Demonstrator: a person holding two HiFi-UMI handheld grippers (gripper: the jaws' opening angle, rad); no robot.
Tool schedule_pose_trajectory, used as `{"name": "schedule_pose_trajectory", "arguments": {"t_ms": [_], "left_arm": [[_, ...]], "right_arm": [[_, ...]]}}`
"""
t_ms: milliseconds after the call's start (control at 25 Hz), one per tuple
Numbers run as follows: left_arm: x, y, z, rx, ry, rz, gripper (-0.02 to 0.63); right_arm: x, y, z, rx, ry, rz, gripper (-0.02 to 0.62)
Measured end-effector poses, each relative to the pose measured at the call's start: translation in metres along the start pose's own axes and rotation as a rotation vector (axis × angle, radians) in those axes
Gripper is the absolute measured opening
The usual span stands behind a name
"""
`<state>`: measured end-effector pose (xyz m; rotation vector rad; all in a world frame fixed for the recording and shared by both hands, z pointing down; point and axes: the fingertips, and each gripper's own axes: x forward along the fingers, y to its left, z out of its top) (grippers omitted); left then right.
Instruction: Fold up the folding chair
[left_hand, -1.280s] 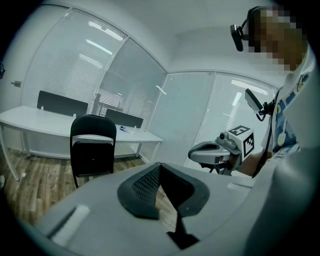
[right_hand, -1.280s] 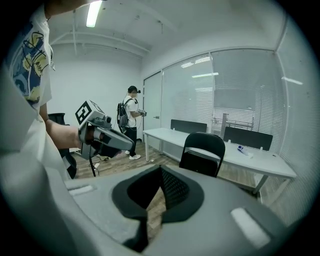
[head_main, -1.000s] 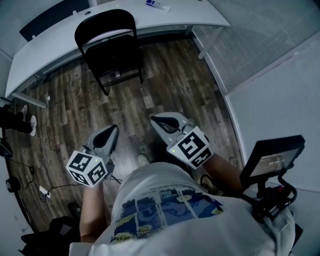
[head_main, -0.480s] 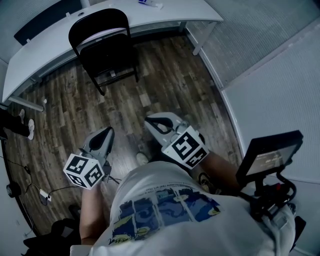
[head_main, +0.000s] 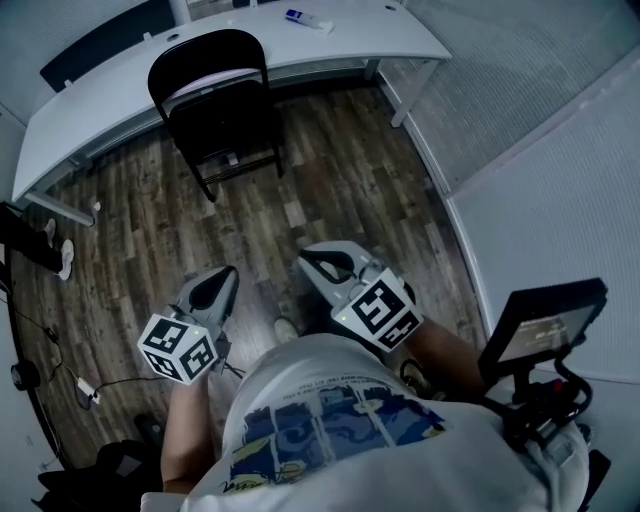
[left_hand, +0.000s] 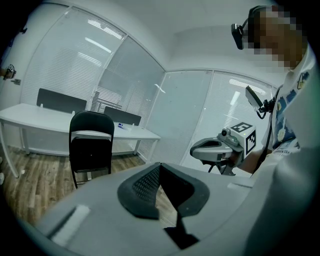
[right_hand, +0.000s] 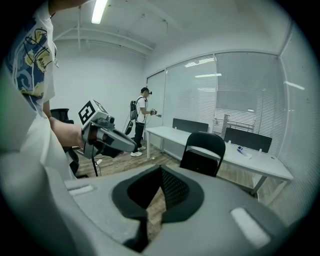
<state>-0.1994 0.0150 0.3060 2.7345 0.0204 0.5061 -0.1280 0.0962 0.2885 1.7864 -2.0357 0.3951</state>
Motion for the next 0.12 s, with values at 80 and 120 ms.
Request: {"name": "schedule_pose_trajectory", "arguments": {"t_ms": [80,120], "left_arm": [[0.004,-0.012,-0.011,-0.009,0.009,-0.016,0.005],[0.006,-0.018,-0.016,-0.013,0.015,-0.024,0.005]], "right_arm": [[-0.012,0.002,-0.011,0.008,0.012,-0.009,0.002],[-0.017,0.003,-0.017,0.012,0.018,-0.014,0.002]]}}
